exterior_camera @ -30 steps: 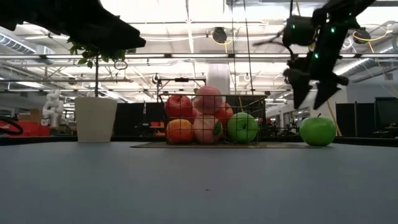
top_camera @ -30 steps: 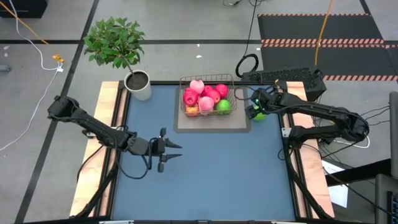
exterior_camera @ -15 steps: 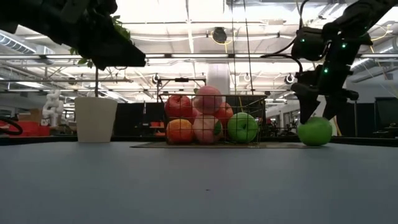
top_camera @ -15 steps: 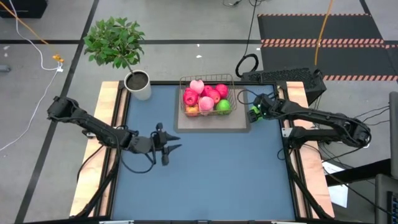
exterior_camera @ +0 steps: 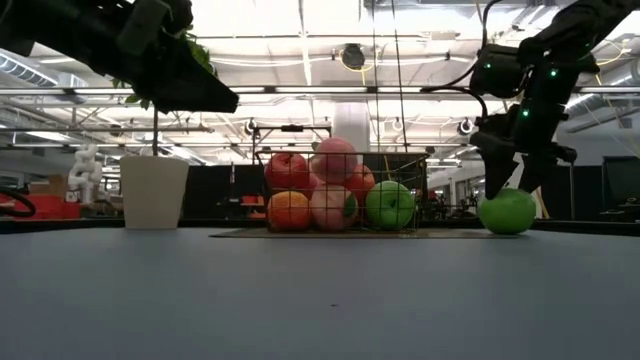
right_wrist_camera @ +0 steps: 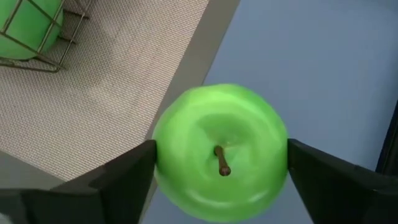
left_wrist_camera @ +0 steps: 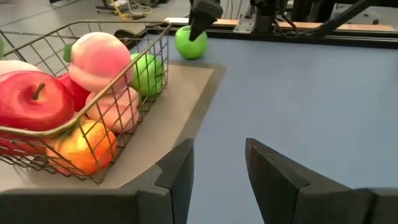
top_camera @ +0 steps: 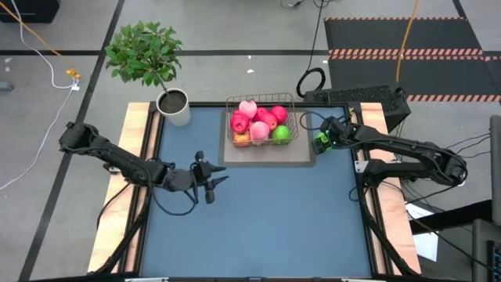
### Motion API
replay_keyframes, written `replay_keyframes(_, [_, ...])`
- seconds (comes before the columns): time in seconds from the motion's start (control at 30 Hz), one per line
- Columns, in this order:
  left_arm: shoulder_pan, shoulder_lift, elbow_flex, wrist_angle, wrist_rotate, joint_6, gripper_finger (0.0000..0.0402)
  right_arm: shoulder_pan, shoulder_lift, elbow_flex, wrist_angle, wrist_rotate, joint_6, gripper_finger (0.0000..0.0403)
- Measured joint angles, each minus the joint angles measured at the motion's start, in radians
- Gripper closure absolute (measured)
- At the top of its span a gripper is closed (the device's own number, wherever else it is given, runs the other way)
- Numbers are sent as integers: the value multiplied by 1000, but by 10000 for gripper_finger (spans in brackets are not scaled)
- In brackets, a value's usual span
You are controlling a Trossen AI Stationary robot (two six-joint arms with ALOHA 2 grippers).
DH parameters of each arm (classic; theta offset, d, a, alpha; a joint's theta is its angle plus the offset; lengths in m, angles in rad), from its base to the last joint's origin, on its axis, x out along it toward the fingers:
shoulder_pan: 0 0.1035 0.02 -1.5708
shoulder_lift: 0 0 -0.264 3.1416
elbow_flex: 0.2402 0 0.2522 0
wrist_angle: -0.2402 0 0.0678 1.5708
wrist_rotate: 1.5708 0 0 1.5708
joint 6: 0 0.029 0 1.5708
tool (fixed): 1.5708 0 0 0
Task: Build produce basket
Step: Put the green apple into the wire basket
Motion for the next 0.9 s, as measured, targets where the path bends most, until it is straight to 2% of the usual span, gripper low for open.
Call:
replay_keyframes(0.13, [19,0,0,0,-2,-1,256,1,1,-44,75,5,12,16])
replay_keyframes(0.2, [27,0,0,0,-3,-14,256,1,1,-85,154,8,38,9])
replay_keyframes(0.37, [34,0,0,-9,-3,-31,256,1,1,-151,271,23,70,23])
replay_keyframes(0.53, [34,0,0,-10,-3,9,256,8,-8,-153,296,20,68,46])
replay_keyframes(0.7, [34,0,0,-9,-3,4,255,66,-69,-156,319,22,71,53])
replay_keyframes(0.8, [34,0,1,-10,-10,-14,241,98,-120,-159,329,28,75,48])
replay_keyframes(0.9, [34,0,1,-10,-31,-49,210,121,-175,-158,328,48,75,48])
